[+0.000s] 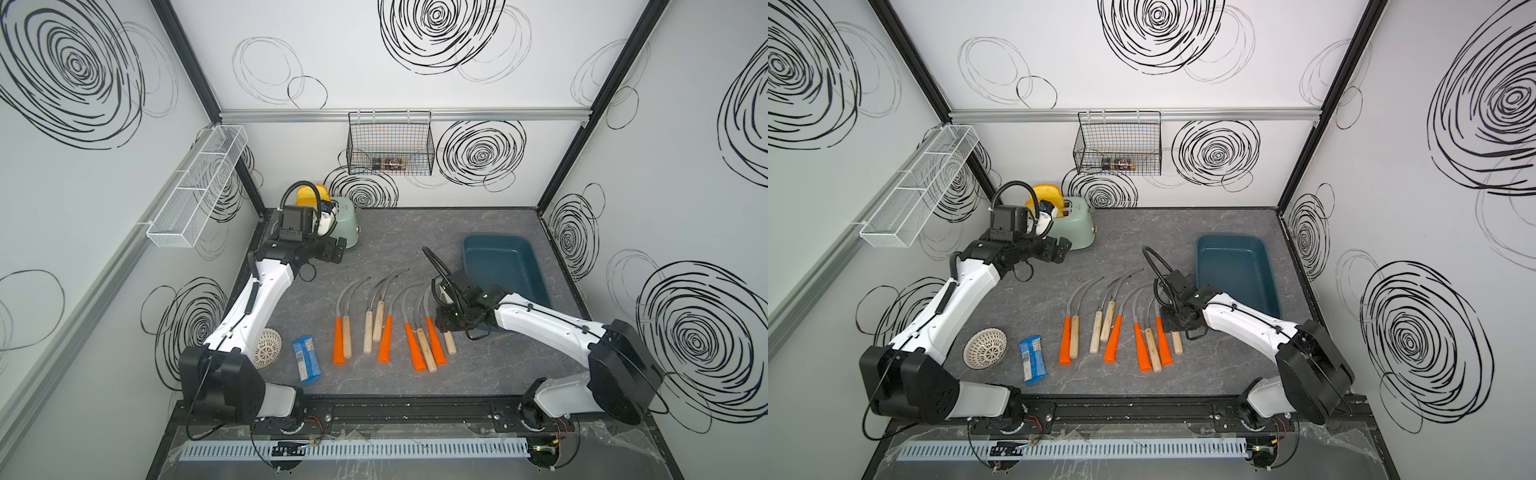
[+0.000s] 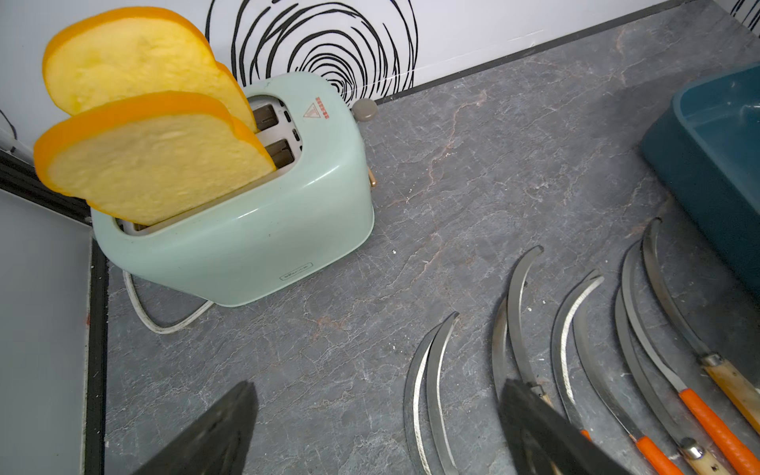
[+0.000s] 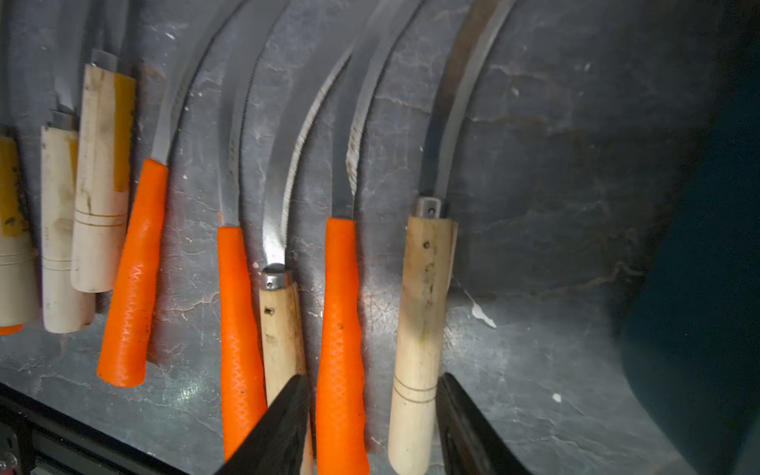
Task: Put small sickles into storage boxes
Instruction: Pick up the sickle at the center of the board.
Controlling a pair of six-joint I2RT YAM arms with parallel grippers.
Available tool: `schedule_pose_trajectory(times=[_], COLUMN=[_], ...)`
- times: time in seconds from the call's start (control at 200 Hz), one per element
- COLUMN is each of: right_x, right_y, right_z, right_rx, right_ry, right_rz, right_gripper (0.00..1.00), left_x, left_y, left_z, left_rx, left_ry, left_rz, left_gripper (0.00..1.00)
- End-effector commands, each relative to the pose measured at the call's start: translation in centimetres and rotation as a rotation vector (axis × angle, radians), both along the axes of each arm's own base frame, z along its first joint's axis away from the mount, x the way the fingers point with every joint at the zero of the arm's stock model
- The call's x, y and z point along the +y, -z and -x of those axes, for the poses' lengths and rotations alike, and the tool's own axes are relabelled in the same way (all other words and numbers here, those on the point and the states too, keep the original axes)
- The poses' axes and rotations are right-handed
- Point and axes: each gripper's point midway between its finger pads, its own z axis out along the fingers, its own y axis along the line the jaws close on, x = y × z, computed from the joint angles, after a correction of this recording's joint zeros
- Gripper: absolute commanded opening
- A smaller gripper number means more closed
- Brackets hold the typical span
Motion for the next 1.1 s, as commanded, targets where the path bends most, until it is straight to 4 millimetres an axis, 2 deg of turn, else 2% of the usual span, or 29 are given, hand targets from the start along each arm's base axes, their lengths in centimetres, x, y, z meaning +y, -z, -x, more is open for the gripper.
schedule_pose_trajectory(times=[0.0,0.335,0.68,1.096], right_x=[-0.6,-1.4,-1.5,-1.3], right_y=[0.4,3.0,4.0,4.2], right_z=[0.2,0.7,0.3,-0.2], right_rx=[0.006,0.065,0.065,0.063], right_ry=[0.034,0.021,0.017,0.007], right_rz=[0.034,0.107,0.137,0.152], right_gripper=[0.54,0.54,0.53,0.53], left_x=[-0.5,-1.8,-2.7,-2.8], left_y=[-1.3,-1.5,-2.3,-1.2], left_z=[-0.5,0.6,0.9,1.2], left_rx=[-0.037,-0.013,-0.024,0.002], left_ry=[0.017,0.1,0.144,0.152], left_rz=[0.003,0.019,0.006,-0.006], left_gripper=[0.96,0.96,0.96,0.96])
